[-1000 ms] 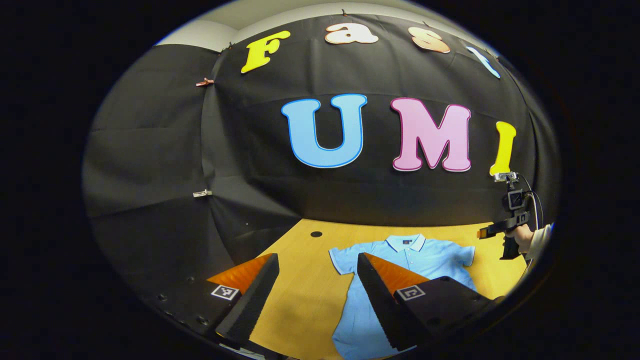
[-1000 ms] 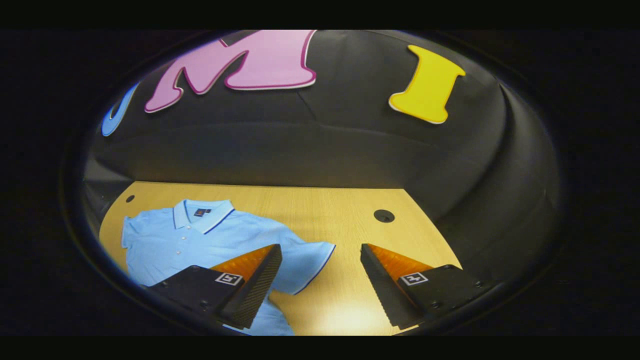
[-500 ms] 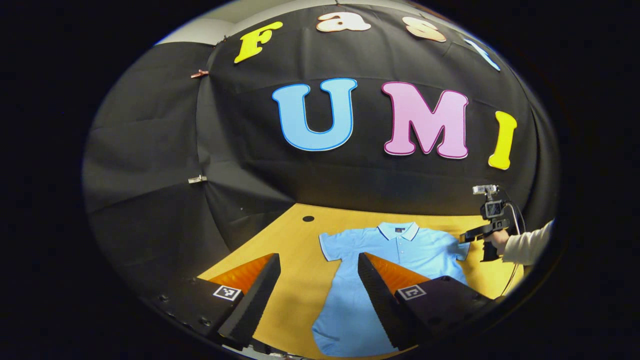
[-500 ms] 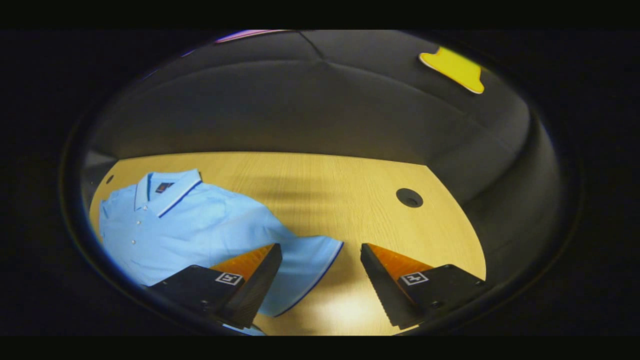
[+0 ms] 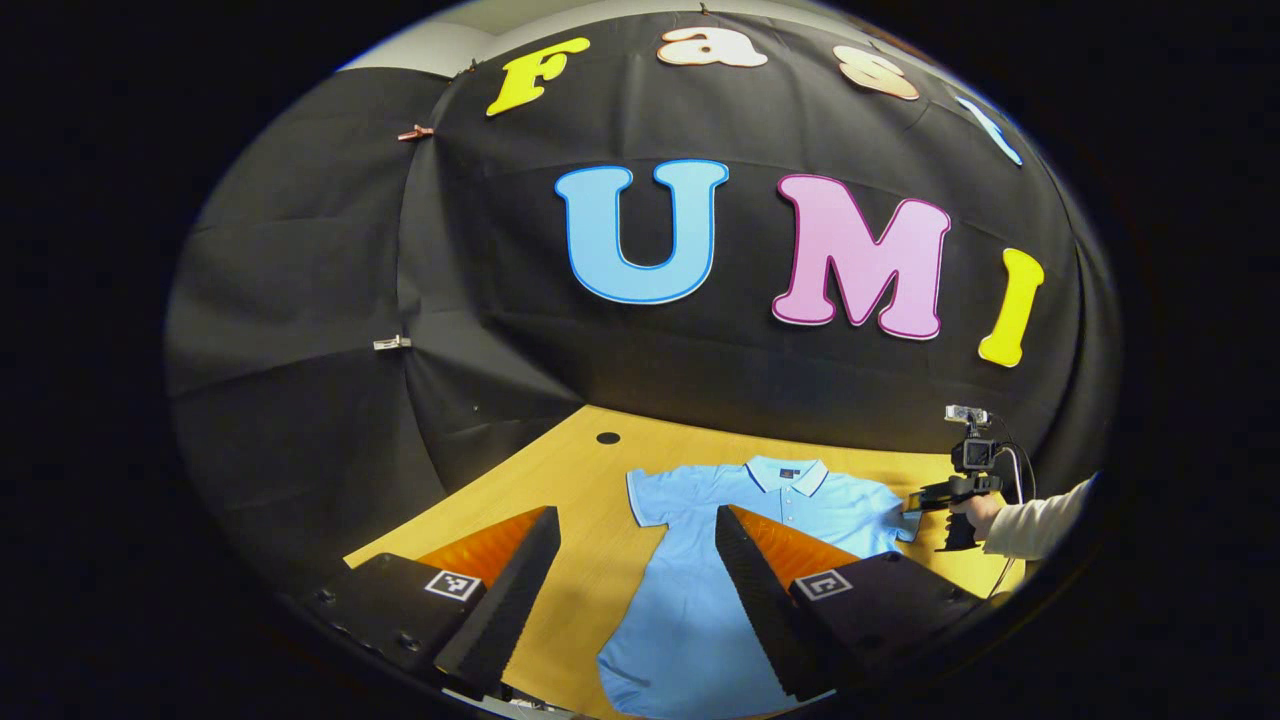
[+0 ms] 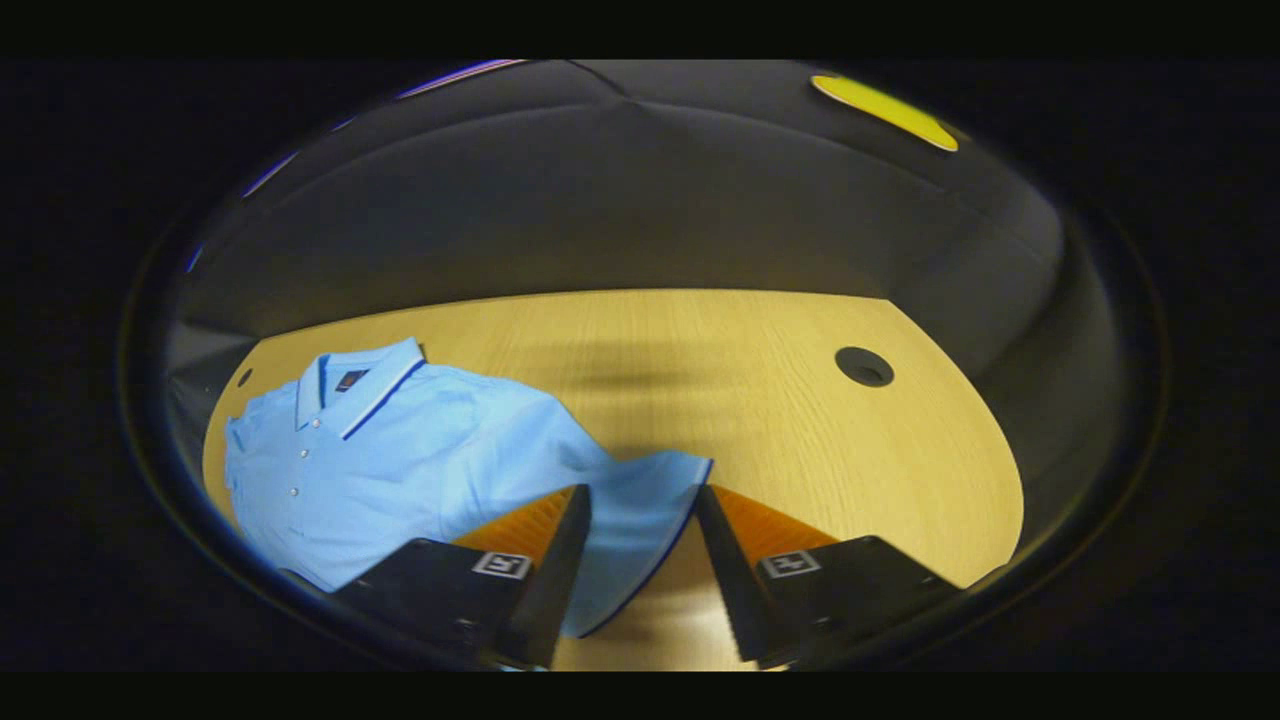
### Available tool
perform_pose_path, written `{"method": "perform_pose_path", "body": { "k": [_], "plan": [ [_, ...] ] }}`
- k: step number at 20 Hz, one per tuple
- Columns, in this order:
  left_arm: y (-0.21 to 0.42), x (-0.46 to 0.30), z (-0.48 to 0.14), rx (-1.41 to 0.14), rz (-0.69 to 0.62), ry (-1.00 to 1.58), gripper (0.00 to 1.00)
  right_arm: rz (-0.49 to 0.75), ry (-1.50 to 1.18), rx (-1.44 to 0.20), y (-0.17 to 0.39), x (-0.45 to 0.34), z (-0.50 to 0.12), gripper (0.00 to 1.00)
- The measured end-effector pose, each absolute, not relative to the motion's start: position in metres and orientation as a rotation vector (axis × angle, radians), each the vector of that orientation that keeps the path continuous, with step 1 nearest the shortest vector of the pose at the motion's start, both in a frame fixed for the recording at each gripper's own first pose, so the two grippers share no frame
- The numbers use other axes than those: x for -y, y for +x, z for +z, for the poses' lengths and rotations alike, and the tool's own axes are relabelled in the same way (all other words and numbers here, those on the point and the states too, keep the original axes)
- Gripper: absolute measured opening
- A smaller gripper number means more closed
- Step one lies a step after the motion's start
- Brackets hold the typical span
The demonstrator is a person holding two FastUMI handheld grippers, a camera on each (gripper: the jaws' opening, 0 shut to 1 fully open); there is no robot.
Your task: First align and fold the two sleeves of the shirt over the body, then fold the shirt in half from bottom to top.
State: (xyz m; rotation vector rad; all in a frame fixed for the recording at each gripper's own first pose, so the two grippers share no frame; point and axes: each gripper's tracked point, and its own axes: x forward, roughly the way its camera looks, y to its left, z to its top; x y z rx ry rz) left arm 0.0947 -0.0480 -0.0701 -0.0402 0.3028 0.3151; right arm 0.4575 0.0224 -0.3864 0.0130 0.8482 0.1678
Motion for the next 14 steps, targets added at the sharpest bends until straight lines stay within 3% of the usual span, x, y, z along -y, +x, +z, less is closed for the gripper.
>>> {"method": "perform_pose_path", "body": {
  "k": [3,4,7,11,12,13,14],
  "plan": [
    [0.099,0.047,-0.083,-0.321,0.31,-0.055,0.98,0.166,-0.011,-0.822,0.459,-0.03,-0.386,0.19],
    [0.101,0.046,-0.084,-0.323,0.308,-0.061,0.98,0.166,-0.019,-0.815,0.459,-0.032,-0.387,0.12],
    [0.104,0.046,-0.088,-0.324,0.301,-0.071,0.98,0.168,-0.026,-0.81,0.457,-0.039,-0.384,0.0],
    [0.104,0.04,-0.096,-0.337,0.301,-0.069,0.98,0.197,-0.019,-0.804,0.453,-0.045,-0.375,0.0],
    [0.104,0.039,-0.096,-0.339,0.301,-0.071,0.98,0.209,-0.041,-0.78,0.454,-0.048,-0.367,0.1],
    [0.104,0.038,-0.098,-0.341,0.3,-0.072,0.98,0.225,-0.057,-0.754,0.454,-0.052,-0.356,0.11],
    [0.103,0.037,-0.097,-0.341,0.299,-0.072,0.98,0.239,-0.065,-0.726,0.454,-0.057,-0.343,0.0]
  ]
}}
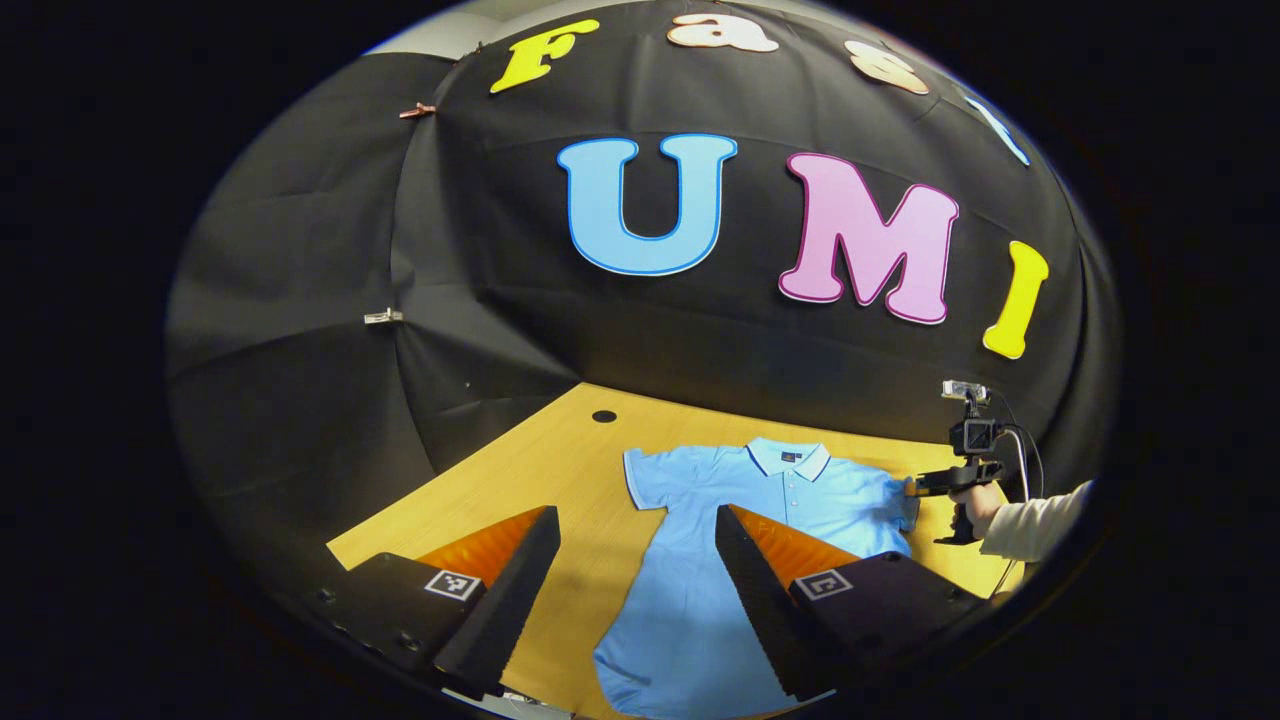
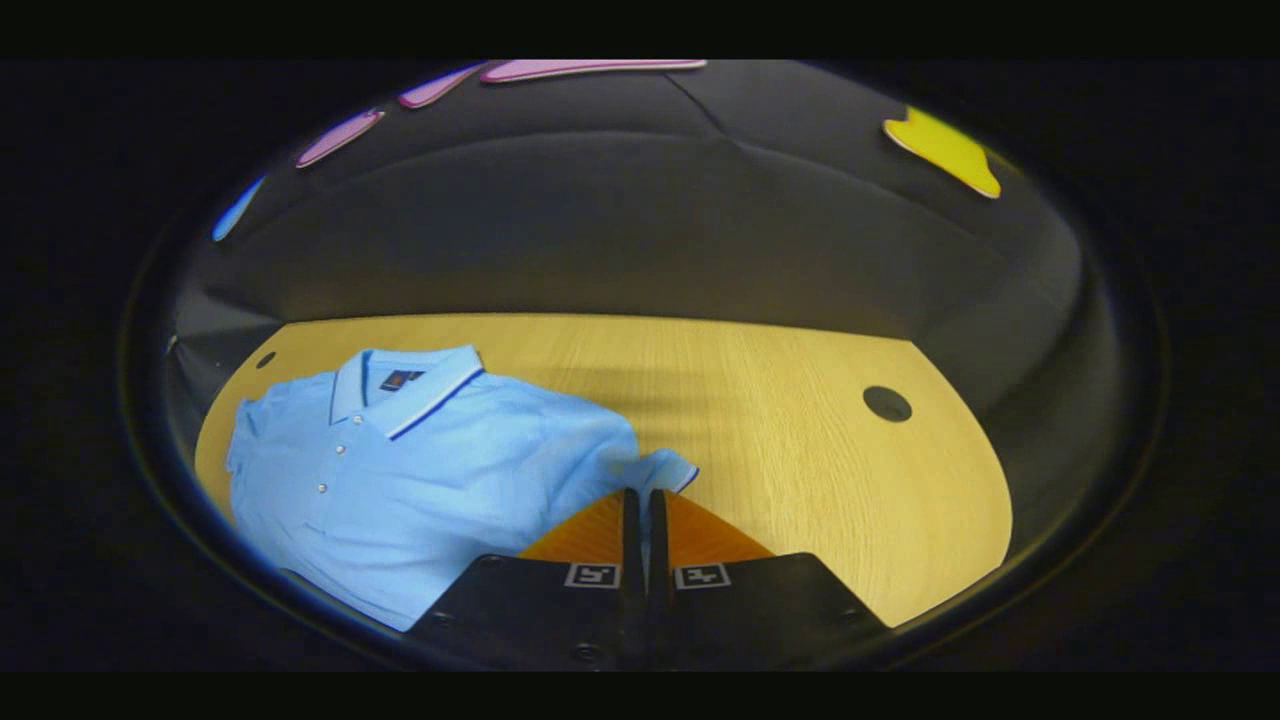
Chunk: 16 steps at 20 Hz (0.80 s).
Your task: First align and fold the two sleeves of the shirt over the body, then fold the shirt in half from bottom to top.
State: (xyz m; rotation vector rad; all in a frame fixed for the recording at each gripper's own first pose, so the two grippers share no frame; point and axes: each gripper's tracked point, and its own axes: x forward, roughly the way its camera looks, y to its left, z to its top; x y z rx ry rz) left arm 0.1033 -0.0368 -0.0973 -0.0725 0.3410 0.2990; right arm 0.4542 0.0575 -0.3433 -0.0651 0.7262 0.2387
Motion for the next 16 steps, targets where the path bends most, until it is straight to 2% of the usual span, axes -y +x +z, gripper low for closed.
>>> {"method": "perform_pose_path", "body": {
  "k": [2,3,4,5,8,9,11,12,13,14,15,16],
  "plan": [
    [0.102,0.034,-0.097,-0.343,0.296,-0.075,0.98,0.272,-0.073,-0.689,0.453,-0.075,-0.323,0.1],
    [0.101,0.033,-0.099,-0.344,0.297,-0.073,0.98,0.294,-0.077,-0.677,0.452,-0.085,-0.313,0.0],
    [0.1,0.031,-0.097,-0.342,0.302,-0.07,0.98,0.317,-0.086,-0.669,0.449,-0.097,-0.306,0.05],
    [0.098,0.028,-0.098,-0.338,0.301,-0.07,0.98,0.34,-0.102,-0.656,0.447,-0.112,-0.3,0.0],
    [0.093,0.021,-0.102,-0.34,0.299,-0.076,0.98,0.41,-0.15,-0.62,0.438,-0.157,-0.281,0.0],
    [0.091,0.018,-0.105,-0.342,0.299,-0.082,0.98,0.431,-0.149,-0.611,0.434,-0.174,-0.274,0.05],
    [0.088,0.009,-0.109,-0.344,0.301,-0.098,0.98,0.468,-0.147,-0.593,0.428,-0.206,-0.263,0.05],
    [0.088,0.004,-0.11,-0.346,0.305,-0.106,0.98,0.48,-0.155,-0.586,0.427,-0.22,-0.261,0.1],
    [0.088,-0.001,-0.114,-0.348,0.307,-0.112,0.98,0.486,-0.165,-0.58,0.427,-0.232,-0.262,0.05],
    [0.087,-0.006,-0.115,-0.351,0.31,-0.117,0.98,0.478,-0.184,-0.576,0.428,-0.241,-0.265,0.1],
    [0.088,-0.012,-0.118,-0.352,0.315,-0.12,0.99,0.462,-0.207,-0.587,0.429,-0.245,-0.273,0.0],
    [0.089,-0.018,-0.12,-0.352,0.316,-0.124,0.98,0.456,-0.219,-0.605,0.426,-0.25,-0.281,0.1]
  ]
}}
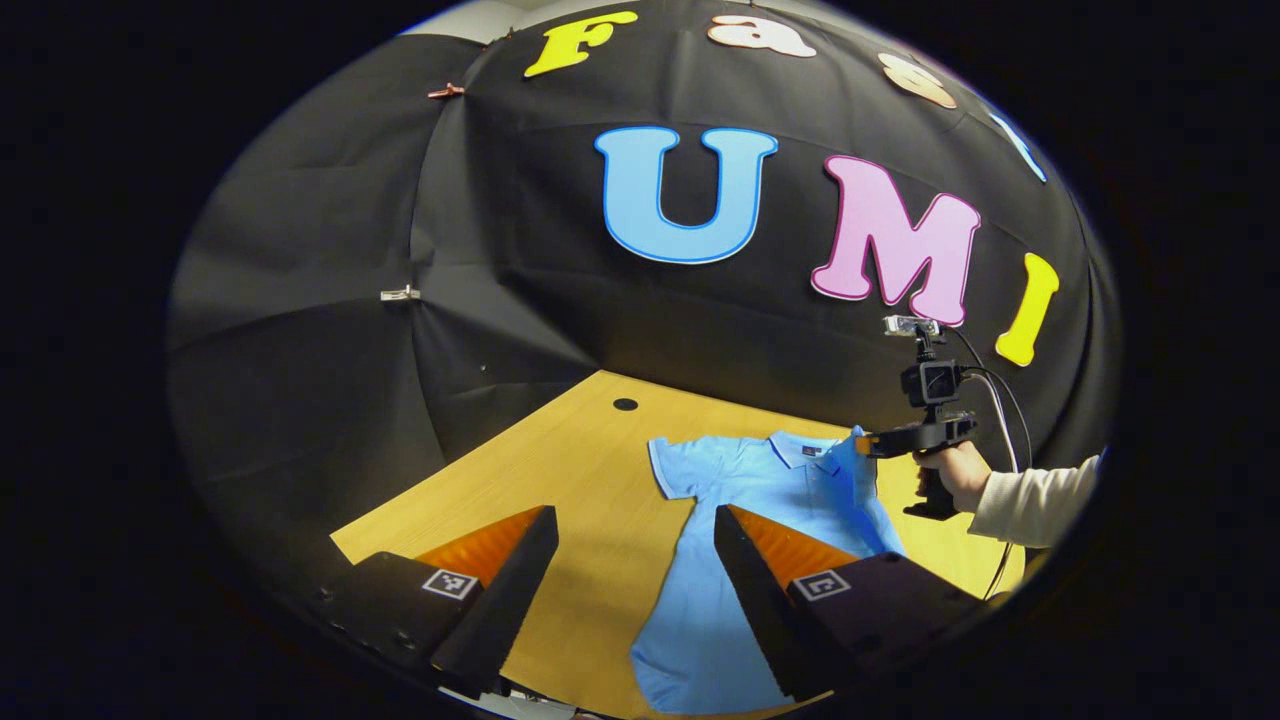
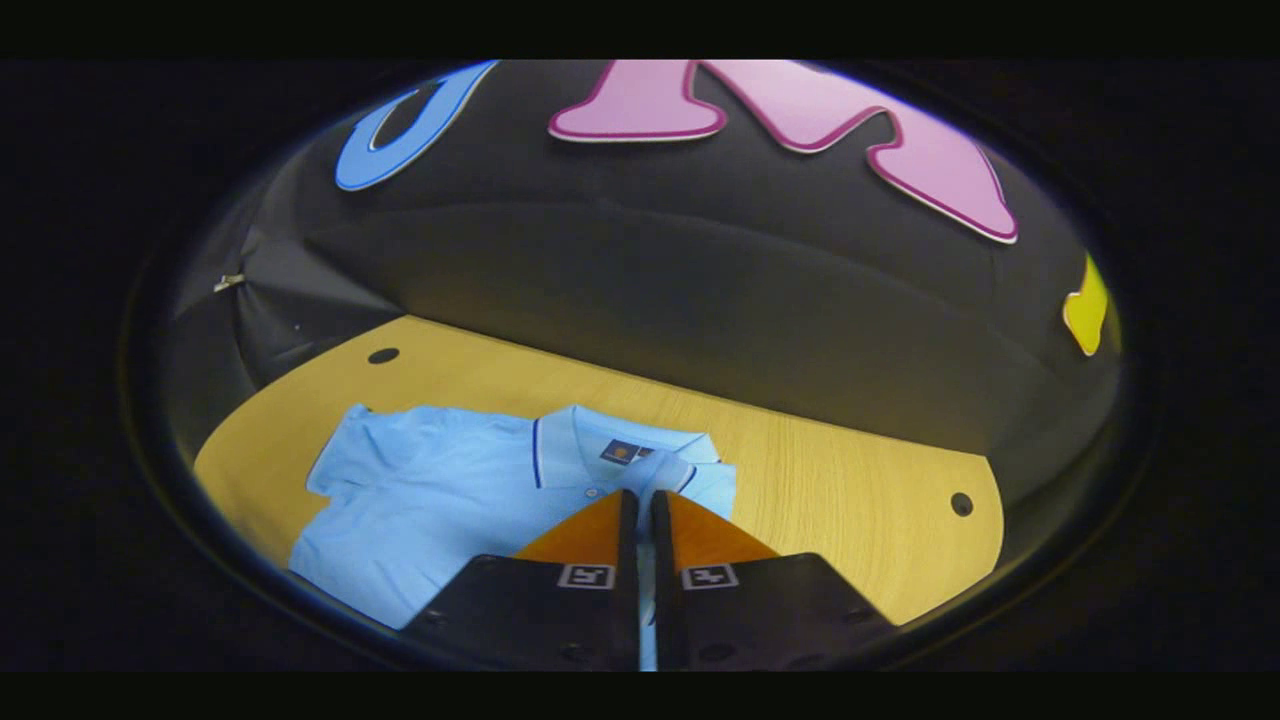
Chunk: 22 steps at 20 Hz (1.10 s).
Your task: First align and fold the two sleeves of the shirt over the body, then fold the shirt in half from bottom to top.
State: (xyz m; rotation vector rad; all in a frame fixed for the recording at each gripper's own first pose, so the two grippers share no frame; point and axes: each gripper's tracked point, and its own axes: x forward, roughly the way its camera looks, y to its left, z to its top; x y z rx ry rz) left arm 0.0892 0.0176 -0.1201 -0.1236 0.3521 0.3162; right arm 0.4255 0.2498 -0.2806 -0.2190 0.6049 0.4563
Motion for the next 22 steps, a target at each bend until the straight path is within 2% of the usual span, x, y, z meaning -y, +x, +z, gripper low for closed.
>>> {"method": "perform_pose_path", "body": {
  "k": [4,13,18,22],
  "plan": [
    [0.107,-0.031,-0.131,-0.352,0.308,-0.136,0.96,0.452,-0.22,-0.625,0.403,-0.247,-0.287,0.95],
    [0.238,-0.037,-0.173,-0.376,0.187,-0.181,0.96,0.36,-0.146,-0.607,0.338,-0.142,-0.26,0.98],
    [0.319,-0.042,-0.218,-0.502,0.138,-0.237,0.96,0.339,-0.117,-0.589,0.311,-0.086,-0.247,0.99],
    [0.38,-0.057,-0.253,-0.531,0.145,-0.231,0.96,0.273,-0.088,-0.544,0.3,-0.037,-0.241,0.98]
  ]
}}
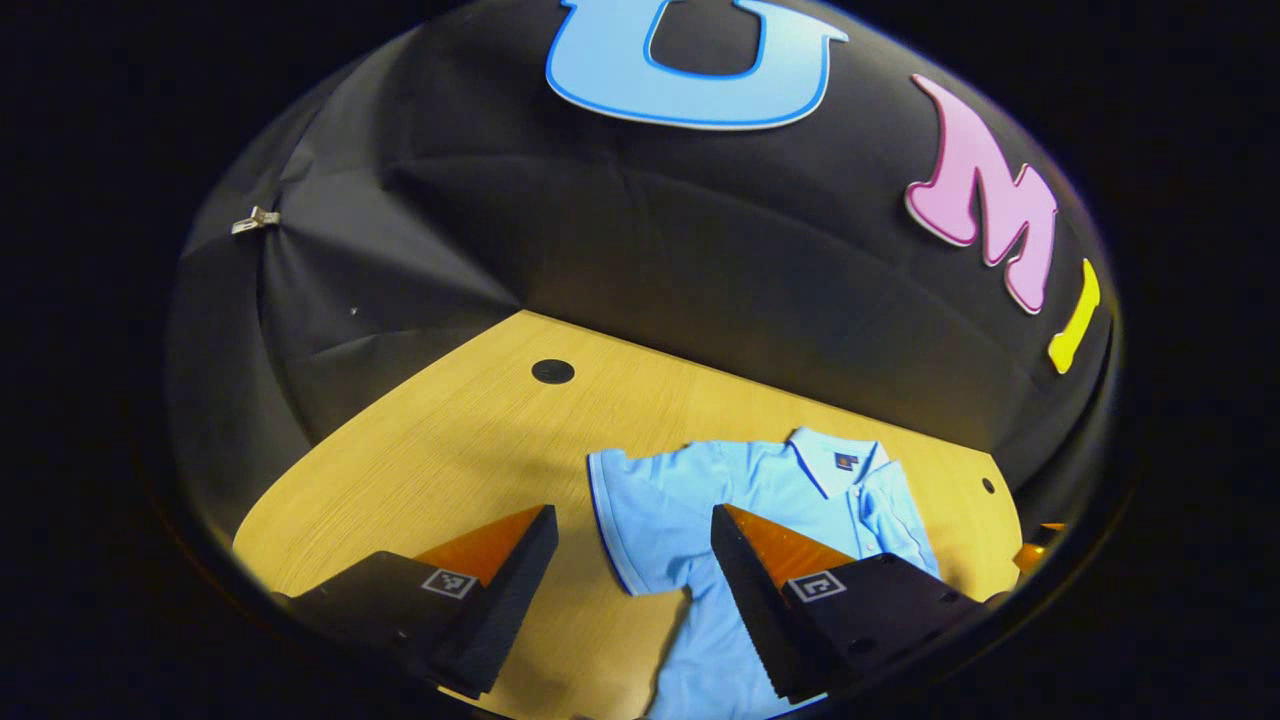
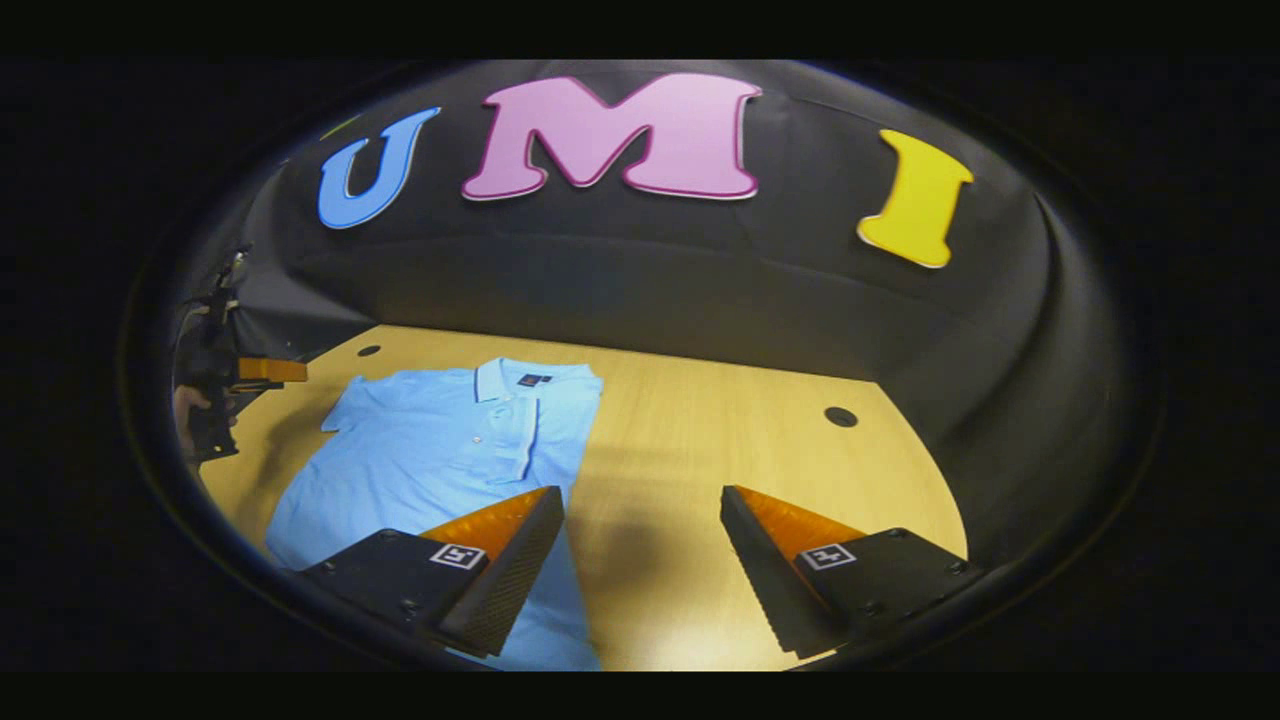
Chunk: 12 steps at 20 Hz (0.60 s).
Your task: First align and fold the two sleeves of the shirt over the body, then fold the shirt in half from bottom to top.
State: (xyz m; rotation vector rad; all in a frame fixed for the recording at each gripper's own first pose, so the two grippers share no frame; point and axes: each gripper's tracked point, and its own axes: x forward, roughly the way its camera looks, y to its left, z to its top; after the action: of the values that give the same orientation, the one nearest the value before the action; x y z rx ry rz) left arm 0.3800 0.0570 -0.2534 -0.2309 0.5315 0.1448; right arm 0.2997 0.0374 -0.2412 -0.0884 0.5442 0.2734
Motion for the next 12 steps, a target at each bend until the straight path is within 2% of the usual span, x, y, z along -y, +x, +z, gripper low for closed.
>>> {"method": "perform_pose_path", "body": {
  "k": [3,6,12],
  "plan": [
    [0.42,-0.061,-0.286,-0.577,0.143,-0.23,0.96,0.235,-0.068,-0.526,0.284,-0.008,-0.251,0.98],
    [0.448,-0.074,-0.31,-0.625,0.174,-0.17,0.96,0.255,-0.076,-0.559,0.268,-0.001,-0.268,0.97],
    [0.453,-0.072,-0.337,-0.732,0.19,-0.091,0.96,0.304,-0.031,-0.601,0.259,-0.009,-0.288,0.98]
  ]
}}
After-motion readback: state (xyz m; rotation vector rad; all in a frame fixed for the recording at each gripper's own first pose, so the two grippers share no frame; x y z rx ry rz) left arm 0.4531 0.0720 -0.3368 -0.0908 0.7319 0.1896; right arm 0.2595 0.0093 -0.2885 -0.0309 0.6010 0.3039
